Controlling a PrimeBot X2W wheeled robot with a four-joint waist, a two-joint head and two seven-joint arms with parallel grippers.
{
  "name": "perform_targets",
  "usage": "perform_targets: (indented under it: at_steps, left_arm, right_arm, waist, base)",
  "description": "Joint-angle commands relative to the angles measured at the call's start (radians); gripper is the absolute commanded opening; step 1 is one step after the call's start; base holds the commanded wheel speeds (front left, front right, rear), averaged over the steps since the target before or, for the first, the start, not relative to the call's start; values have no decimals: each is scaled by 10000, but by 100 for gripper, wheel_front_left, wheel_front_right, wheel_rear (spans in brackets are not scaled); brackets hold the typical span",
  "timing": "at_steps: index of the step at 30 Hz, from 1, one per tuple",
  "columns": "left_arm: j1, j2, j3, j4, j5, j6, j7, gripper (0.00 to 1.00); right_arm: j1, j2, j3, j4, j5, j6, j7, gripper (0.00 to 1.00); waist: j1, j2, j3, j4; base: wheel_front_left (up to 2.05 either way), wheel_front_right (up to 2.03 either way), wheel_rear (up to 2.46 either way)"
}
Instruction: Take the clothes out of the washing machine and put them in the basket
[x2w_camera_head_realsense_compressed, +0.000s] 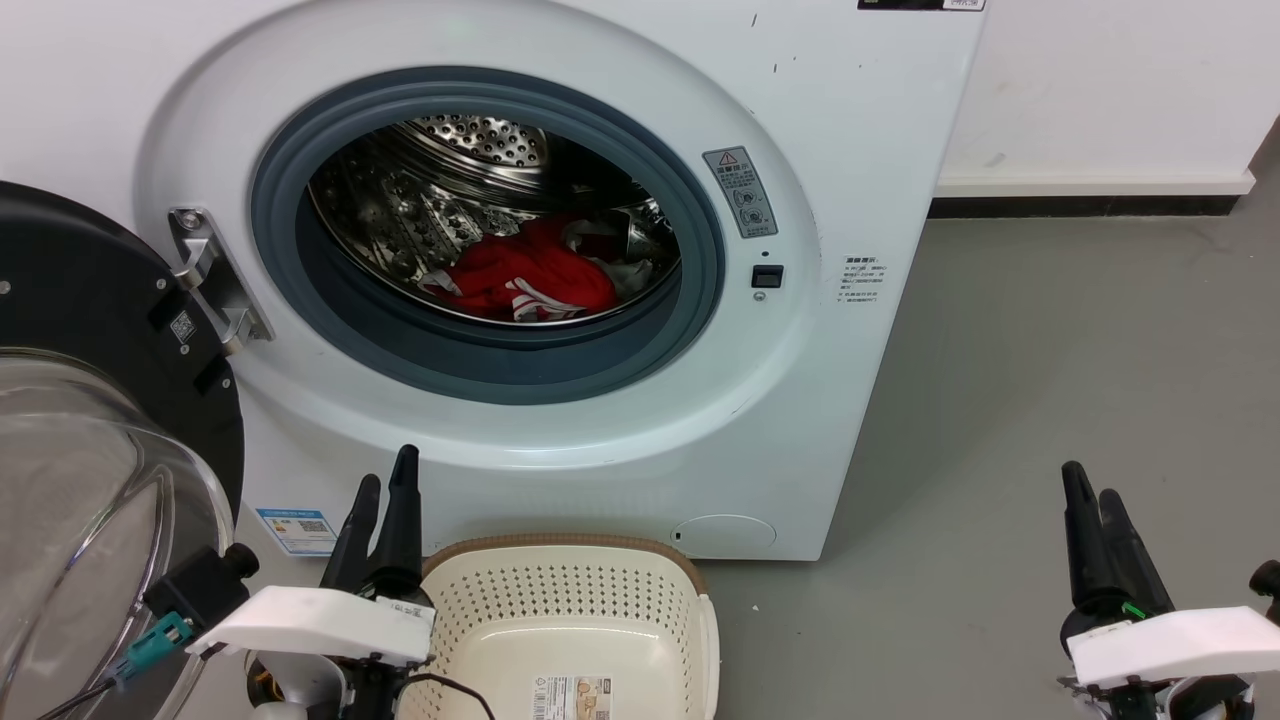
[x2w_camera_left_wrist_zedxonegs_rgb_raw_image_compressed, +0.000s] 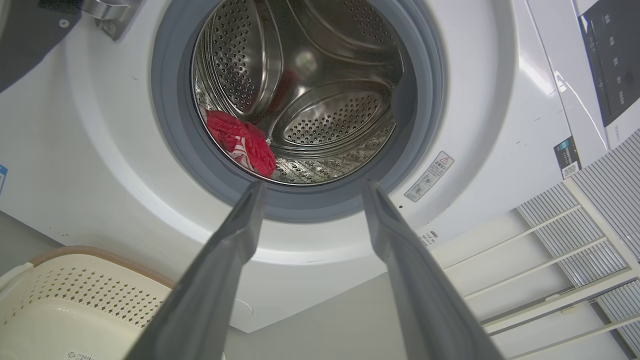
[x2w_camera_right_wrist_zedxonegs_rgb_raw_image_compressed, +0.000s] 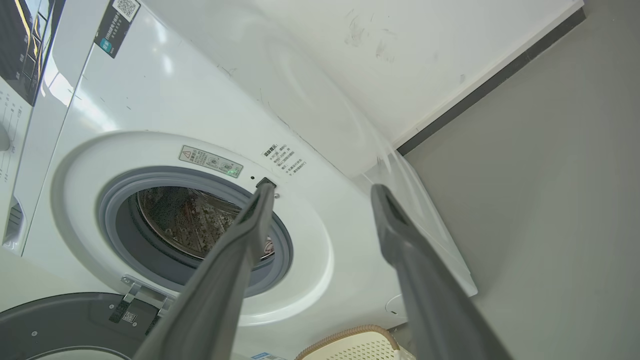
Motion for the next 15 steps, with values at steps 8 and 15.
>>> perform_targets:
  at_steps: [8,15]
  left_arm:
    - [-117,102,-223,-106,1713,123,-360,100]
    - [-148,200,-401,5,2970,247,-632,100]
  right_arm:
    - [108,-42,131,-338,-1609,1,-136,100]
    - [237,-43,188,-527,-2873,1,-145,100]
  waist:
    - [0,0,1,5]
    - [0,0,8,-9]
  base:
    - [0,0,0]
    - [0,0,0]
